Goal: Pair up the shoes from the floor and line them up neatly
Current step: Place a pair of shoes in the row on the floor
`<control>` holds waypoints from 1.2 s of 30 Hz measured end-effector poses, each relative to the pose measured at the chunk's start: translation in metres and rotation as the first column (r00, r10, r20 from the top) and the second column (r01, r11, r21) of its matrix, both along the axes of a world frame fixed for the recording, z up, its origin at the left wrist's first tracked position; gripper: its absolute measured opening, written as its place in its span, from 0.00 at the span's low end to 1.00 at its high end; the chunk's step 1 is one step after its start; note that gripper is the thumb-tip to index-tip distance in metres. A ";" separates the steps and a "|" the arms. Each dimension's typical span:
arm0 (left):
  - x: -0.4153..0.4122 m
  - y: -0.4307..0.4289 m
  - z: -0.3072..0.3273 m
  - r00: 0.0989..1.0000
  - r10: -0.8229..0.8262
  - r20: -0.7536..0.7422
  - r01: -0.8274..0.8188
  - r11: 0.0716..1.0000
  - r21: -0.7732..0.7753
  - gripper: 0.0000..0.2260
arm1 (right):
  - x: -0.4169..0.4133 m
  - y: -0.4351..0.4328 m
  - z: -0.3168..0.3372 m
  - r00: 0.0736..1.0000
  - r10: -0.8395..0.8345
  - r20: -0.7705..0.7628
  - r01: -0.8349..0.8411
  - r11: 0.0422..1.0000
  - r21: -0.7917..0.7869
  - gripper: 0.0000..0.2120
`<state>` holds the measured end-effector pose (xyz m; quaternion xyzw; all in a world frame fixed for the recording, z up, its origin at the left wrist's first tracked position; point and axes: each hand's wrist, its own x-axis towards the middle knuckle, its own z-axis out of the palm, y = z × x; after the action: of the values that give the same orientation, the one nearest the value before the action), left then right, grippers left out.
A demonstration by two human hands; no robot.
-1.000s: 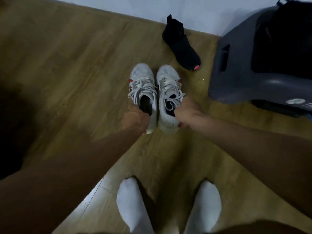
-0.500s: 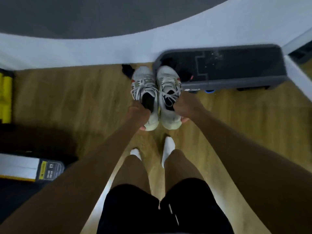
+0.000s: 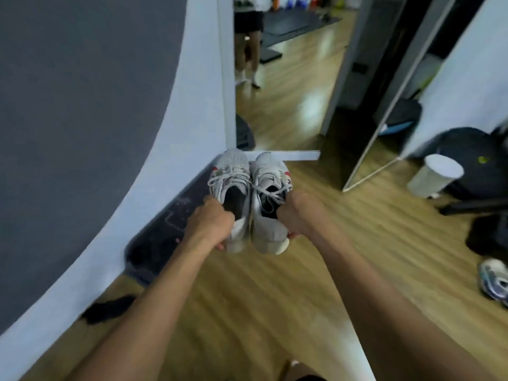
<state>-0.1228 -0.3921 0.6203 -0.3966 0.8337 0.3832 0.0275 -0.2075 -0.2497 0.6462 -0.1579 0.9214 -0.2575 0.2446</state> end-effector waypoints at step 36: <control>-0.356 0.931 -0.012 0.231 -0.967 -0.110 0.972 0.225 0.061 0.13 | -0.140 0.893 0.014 0.297 -0.936 -0.188 0.950 0.269 0.158 0.03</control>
<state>-0.4789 0.5390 0.6083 0.2172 0.8764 0.3408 0.2620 -0.3479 0.6429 0.6603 0.4421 0.8650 -0.2346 0.0349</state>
